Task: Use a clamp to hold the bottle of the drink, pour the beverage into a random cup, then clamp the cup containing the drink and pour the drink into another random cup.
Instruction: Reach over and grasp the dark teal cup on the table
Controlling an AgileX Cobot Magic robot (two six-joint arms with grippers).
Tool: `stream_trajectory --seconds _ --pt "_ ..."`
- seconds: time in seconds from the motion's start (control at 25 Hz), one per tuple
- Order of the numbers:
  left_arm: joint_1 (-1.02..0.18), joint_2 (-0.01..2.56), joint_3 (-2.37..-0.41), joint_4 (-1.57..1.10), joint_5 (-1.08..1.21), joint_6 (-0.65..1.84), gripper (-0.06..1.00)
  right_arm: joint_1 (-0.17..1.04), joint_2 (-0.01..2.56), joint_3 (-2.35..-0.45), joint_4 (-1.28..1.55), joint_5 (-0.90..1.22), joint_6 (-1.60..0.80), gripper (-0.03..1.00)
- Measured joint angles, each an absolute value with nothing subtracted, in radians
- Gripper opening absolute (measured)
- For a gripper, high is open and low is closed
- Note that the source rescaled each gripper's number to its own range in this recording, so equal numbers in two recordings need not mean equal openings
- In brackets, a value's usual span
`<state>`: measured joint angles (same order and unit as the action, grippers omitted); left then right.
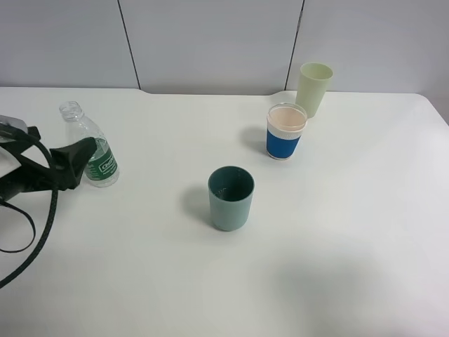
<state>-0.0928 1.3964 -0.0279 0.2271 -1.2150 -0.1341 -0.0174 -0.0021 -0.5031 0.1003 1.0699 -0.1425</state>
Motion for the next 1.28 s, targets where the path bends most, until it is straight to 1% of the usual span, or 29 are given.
stream_trajectory --seconds 0.44,0.56,0.84,1.08,1.28 --pt "-0.093 1.001 -0.025 0.177 -1.211 -0.178 1.0 -0.017 -0.002 -0.503 0.1 1.07 -0.143 1.0" --pt "-0.093 0.888 -0.038 0.145 -1.15 -0.192 1.0 -0.017 -0.002 -0.503 0.1 1.07 -0.143 1.0" --pt "-0.093 0.624 -0.202 0.131 -0.77 -0.197 1.0 -0.017 -0.002 -0.503 0.1 1.07 -0.142 1.0" --pt "-0.093 0.452 -0.39 0.13 -0.303 -0.189 1.0 -0.017 -0.002 -0.503 0.1 1.07 -0.142 1.0" --pt "-0.093 0.371 -0.526 0.129 0.013 -0.139 1.0 -0.017 -0.002 -0.503 0.1 1.07 -0.142 1.0"
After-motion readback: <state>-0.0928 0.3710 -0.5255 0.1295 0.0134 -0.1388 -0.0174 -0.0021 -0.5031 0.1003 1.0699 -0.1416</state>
